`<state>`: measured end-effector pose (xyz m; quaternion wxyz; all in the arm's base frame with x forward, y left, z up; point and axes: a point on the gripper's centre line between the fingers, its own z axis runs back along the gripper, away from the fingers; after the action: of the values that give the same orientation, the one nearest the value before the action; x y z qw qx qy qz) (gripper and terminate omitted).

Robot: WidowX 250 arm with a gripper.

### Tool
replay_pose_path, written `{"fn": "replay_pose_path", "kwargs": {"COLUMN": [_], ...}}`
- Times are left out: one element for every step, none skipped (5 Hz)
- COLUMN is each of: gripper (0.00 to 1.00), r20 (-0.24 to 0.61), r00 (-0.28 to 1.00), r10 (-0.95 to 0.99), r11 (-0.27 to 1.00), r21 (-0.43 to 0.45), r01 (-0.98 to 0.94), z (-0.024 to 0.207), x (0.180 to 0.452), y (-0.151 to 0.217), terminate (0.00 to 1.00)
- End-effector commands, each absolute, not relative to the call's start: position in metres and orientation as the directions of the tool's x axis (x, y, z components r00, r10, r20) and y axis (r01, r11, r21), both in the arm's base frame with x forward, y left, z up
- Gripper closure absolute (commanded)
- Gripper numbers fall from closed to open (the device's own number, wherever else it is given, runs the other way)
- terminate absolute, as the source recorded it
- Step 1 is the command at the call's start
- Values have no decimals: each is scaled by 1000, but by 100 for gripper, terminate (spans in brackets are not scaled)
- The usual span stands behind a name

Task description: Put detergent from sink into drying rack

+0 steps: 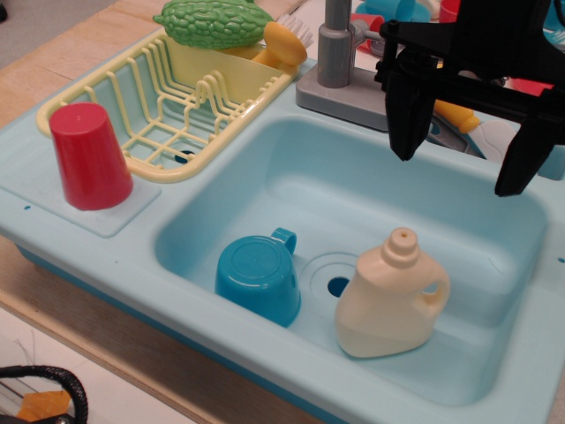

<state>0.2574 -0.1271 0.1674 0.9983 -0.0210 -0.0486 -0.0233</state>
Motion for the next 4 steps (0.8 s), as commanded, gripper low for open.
{"fn": "replay_pose_path", "kwargs": {"gripper": [0, 0, 0, 0], "r20": [98, 64, 44, 42], "r00": [994, 976, 930, 868], "r10": [-44, -210, -366, -496], "r11": [998, 978, 930, 868], "r21": [-40, 20, 58, 57], "r01": [49, 209, 363, 493], "z": [167, 169, 168, 164], "x": [257, 253, 246, 243], "y": [-127, -132, -136, -132], "terminate": [0, 0, 0, 0]}}
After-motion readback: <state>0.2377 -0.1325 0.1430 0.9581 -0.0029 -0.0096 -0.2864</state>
